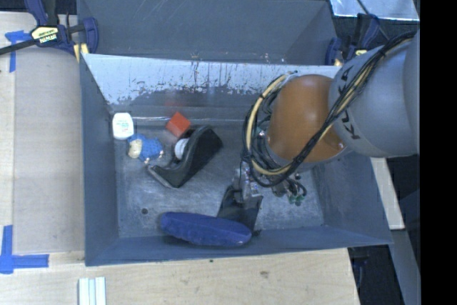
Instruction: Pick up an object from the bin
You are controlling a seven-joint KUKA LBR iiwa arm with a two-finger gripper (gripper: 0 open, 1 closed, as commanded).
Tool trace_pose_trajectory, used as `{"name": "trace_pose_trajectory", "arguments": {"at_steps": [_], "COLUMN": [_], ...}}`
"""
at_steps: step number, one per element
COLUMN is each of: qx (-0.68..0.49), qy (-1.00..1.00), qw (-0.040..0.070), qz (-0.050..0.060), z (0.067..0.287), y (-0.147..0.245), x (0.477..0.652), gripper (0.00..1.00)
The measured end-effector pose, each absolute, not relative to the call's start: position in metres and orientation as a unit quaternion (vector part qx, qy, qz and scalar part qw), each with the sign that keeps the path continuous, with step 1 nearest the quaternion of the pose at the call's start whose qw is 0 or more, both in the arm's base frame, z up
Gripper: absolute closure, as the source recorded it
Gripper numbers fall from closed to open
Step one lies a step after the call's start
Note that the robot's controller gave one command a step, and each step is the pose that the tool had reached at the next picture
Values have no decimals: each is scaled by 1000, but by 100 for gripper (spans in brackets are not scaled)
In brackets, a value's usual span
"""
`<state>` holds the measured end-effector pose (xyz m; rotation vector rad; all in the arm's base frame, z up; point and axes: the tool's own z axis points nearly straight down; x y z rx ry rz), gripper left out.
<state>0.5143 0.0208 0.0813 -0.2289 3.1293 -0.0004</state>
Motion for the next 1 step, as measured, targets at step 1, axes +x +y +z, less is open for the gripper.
{"name": "trace_pose_trajectory", "arguments": {"at_steps": [1], "qx": [-74], "qy": [997], "qw": [6], "qz": [0], "z": [244], "y": [36], "x": [497], "gripper": [100]}}
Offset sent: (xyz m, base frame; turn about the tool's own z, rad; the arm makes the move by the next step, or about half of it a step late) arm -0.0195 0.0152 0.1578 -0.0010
